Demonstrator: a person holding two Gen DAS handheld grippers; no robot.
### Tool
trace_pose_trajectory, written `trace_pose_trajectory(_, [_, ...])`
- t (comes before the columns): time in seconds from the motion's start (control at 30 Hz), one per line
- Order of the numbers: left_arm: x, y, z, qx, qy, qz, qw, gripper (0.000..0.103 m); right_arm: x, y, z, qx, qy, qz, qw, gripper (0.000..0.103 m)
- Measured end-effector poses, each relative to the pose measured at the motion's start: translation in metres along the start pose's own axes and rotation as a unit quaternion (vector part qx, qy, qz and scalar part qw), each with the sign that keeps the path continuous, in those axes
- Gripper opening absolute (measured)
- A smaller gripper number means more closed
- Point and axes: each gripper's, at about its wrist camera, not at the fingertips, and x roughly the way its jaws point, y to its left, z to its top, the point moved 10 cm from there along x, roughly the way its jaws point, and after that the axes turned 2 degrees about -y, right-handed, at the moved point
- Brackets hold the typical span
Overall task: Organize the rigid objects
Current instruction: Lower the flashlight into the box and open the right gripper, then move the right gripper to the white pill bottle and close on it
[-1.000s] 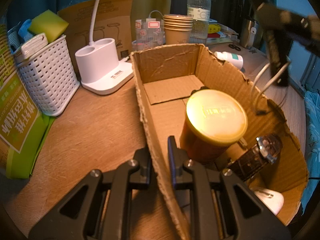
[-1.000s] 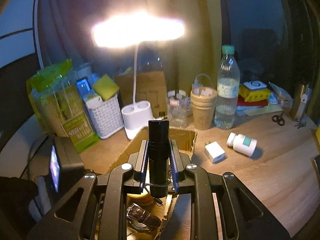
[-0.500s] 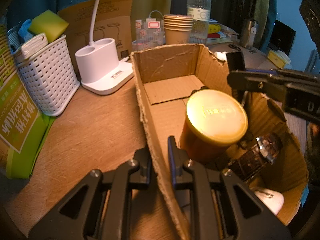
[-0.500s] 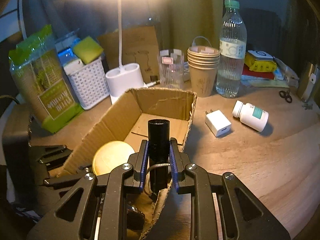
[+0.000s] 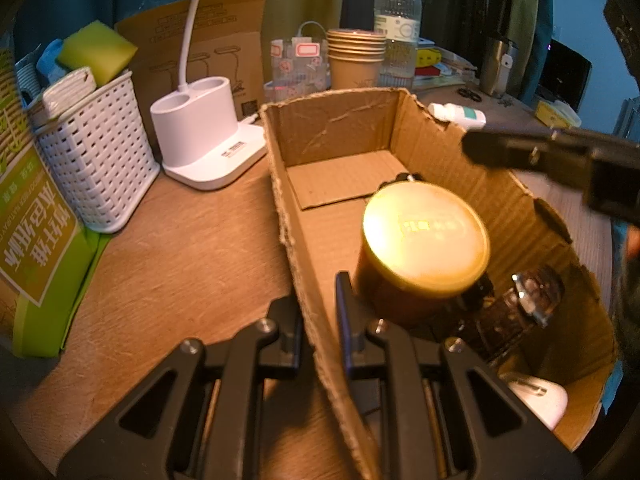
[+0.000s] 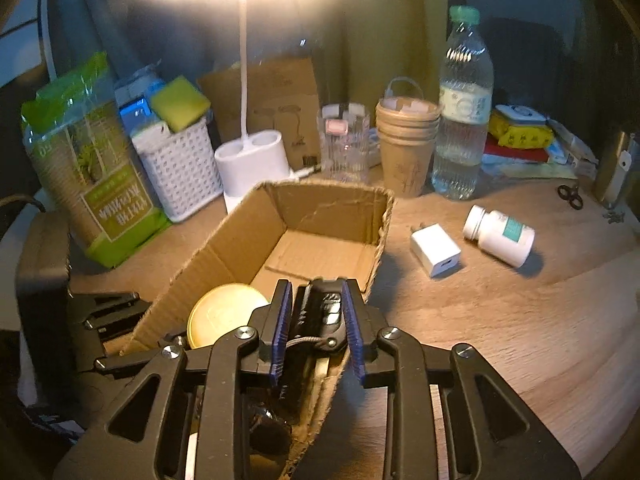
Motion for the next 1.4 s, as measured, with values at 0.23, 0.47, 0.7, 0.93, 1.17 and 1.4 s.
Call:
trace_pose_trajectory(0.23, [0.000,0.000,0.000,0.000,0.000,0.000,1.0000,0.015,-0.015,-0.020,0.011,0.021,-0.029,-0.014,0.999,0.032])
trace_pose_trajectory(0.47, [0.000,0.000,0.000,0.000,0.000,0.000,1.0000,0.015,-0.020,-0.035,0.014,0.035,-0.039,-0.029,0.998,0.033])
trace_pose_trajectory(0.7, [0.000,0.000,0.000,0.000,0.000,0.000,1.0000,0.015,-0.020,-0.062,0.013,0.055,-0.044,-0.063,0.995,0.044])
trace_pose_trajectory(0.93, [0.000,0.000,0.000,0.000,0.000,0.000,1.0000,0.015,-0.017,-0.081,0.010,0.072,-0.046,-0.084,0.993,0.048])
trace_pose_trajectory(1.17, [0.000,0.000,0.000,0.000,0.000,0.000,1.0000,0.015,-0.011,-0.097,0.007,0.082,-0.043,-0.106,0.990,0.052])
trace_pose_trajectory(1.4, [0.000,0.000,0.000,0.000,0.000,0.000,1.0000,0.015,-0.004,-0.114,0.008,0.082,-0.040,-0.135,0.987,0.053])
